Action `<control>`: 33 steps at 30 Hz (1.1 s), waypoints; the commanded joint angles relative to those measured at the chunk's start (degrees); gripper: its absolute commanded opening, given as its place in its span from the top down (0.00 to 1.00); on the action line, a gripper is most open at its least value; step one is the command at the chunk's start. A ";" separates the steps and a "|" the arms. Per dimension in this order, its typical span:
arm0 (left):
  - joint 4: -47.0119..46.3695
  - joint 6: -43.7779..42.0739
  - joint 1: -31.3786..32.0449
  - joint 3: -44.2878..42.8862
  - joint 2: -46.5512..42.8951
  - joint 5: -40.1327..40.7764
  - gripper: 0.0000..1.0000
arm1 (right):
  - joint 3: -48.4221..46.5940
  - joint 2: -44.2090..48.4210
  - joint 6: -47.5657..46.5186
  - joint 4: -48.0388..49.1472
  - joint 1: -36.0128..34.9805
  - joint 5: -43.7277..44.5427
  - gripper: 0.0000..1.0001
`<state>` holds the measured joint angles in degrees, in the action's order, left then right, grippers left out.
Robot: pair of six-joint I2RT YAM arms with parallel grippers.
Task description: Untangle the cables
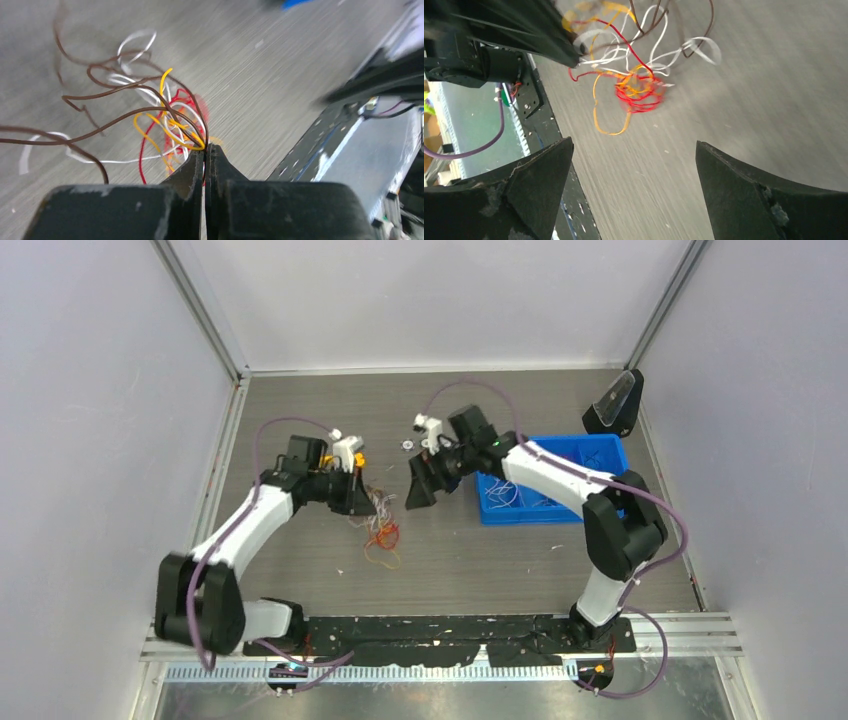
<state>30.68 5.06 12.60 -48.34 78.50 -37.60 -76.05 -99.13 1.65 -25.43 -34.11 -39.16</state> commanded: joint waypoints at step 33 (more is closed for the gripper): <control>-7.01 22.21 -9.69 -14.50 -34.68 -19.98 1.00 | 15.24 12.40 18.68 31.55 -4.15 -6.40 0.13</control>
<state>28.82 23.40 3.25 -64.34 44.93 -54.48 -56.84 -92.58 14.39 -0.75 -36.34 -34.92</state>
